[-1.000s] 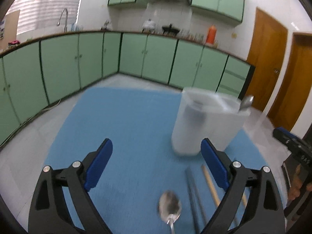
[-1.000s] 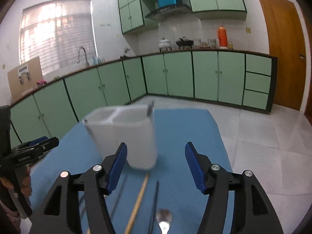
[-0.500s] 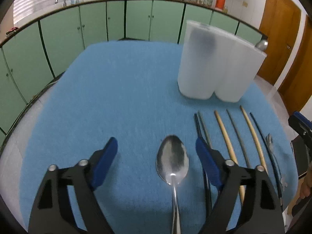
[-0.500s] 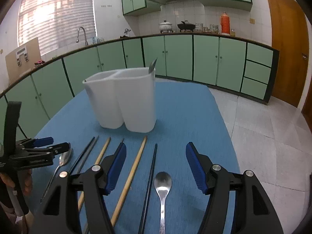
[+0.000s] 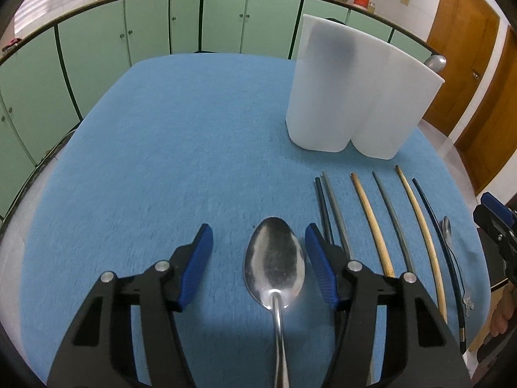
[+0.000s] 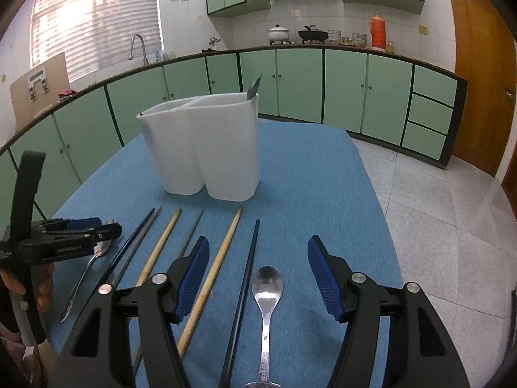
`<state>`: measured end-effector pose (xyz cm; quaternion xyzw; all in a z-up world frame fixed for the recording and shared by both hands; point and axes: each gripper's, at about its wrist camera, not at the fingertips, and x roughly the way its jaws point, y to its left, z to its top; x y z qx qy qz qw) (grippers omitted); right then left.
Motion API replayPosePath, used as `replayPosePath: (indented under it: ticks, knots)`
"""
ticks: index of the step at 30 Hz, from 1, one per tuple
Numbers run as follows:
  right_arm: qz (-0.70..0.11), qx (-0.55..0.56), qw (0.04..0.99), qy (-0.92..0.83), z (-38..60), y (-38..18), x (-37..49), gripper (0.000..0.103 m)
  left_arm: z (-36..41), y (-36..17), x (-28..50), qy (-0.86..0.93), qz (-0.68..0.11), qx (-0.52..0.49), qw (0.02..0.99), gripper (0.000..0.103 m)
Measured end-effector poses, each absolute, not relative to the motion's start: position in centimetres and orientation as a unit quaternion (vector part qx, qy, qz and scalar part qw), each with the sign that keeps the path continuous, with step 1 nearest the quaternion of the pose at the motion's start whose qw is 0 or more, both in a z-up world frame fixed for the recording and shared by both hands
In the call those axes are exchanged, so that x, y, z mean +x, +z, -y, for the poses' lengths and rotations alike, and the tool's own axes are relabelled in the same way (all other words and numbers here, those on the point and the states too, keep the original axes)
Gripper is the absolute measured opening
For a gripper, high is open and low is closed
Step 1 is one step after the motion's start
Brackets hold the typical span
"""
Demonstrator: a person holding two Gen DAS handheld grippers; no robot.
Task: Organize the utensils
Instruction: 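Lower the left tool onto the ornate silver spoon and close on it, then close the right tool on the small silver spoon with figure-shaped handle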
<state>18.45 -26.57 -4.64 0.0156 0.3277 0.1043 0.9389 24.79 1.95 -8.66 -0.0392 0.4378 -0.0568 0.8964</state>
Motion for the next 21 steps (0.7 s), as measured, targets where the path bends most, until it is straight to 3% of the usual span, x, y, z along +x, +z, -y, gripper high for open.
replayPosePath:
  ticks: [3,5,14,21]
  knots:
    - [-0.336,0.012,0.936,0.103,26.7,-4.8,18.6,0.062,-1.8,-8.5,24.8,-0.058,-0.437,-0.035,0.897,0.046]
    - [-0.341,0.009,0.934,0.102,26.7,-5.0,18.7,0.06,-1.6,-8.4,24.8,-0.064,-0.438,-0.034,0.896,0.033]
    - [-0.376,-0.022,0.921,0.103,26.1,-6.0,18.6,0.052,-1.6,-8.4,23.7,-0.072,-0.429,-0.039,0.899,0.032]
    - [-0.399,-0.025,0.91,0.114,26.1,-6.7,18.8,0.036,-1.8,-8.0,23.1,-0.067,-0.421,-0.03,0.904,0.032]
